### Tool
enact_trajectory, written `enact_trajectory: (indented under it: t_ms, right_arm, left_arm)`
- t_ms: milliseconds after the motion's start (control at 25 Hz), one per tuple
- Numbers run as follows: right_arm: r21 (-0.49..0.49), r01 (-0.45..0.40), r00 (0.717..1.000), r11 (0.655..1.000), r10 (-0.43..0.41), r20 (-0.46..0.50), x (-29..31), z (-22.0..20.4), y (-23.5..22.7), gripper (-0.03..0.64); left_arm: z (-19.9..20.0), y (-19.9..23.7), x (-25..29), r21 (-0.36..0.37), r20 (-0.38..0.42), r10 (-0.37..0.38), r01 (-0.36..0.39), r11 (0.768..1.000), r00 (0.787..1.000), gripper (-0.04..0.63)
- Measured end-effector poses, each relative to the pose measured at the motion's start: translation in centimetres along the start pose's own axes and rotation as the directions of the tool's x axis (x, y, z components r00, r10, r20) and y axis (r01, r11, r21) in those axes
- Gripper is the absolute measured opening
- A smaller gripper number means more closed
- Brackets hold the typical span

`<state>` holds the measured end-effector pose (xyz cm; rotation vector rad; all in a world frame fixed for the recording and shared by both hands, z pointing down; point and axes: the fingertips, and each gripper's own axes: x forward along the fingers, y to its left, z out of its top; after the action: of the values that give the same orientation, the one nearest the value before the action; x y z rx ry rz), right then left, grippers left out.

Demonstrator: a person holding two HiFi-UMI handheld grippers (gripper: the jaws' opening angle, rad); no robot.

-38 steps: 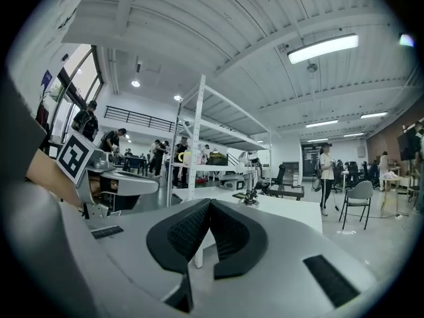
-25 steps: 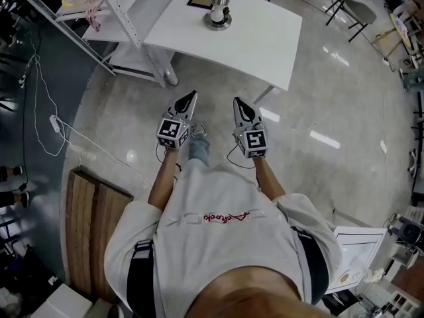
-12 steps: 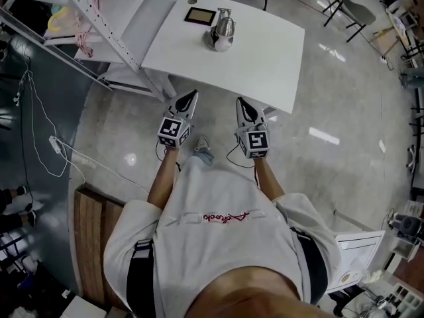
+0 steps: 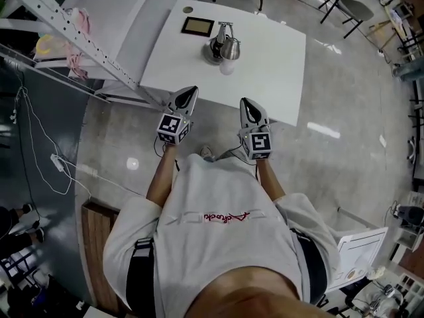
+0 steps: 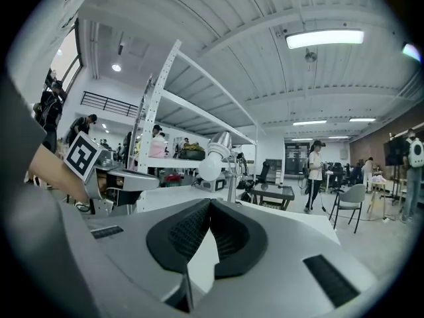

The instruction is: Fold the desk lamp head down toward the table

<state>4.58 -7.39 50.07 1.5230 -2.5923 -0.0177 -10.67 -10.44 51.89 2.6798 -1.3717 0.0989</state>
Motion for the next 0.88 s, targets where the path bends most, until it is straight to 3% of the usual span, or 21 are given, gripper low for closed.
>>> enact_trajectory:
  t_ms: [480, 880]
  right_arm:
    - [0.023, 0.031, 0.999, 0.999, -0.031, -0.02, 3.7, -1.2, -2.9, 0.005]
    - [0.033, -0.004, 1.0, 0.999, 0.005, -0.018, 7.5, -1.5, -4.2, 0.005]
  left_arm:
    - [-1.5, 2.4, 4.1, -0.007, -0.052, -0.033, 0.033, 0.999, 0.998, 0.02]
    - [-1.4, 4.5, 7.2, -0.004, -0.066, -0.021, 0.021, 1.0, 0.998, 0.02]
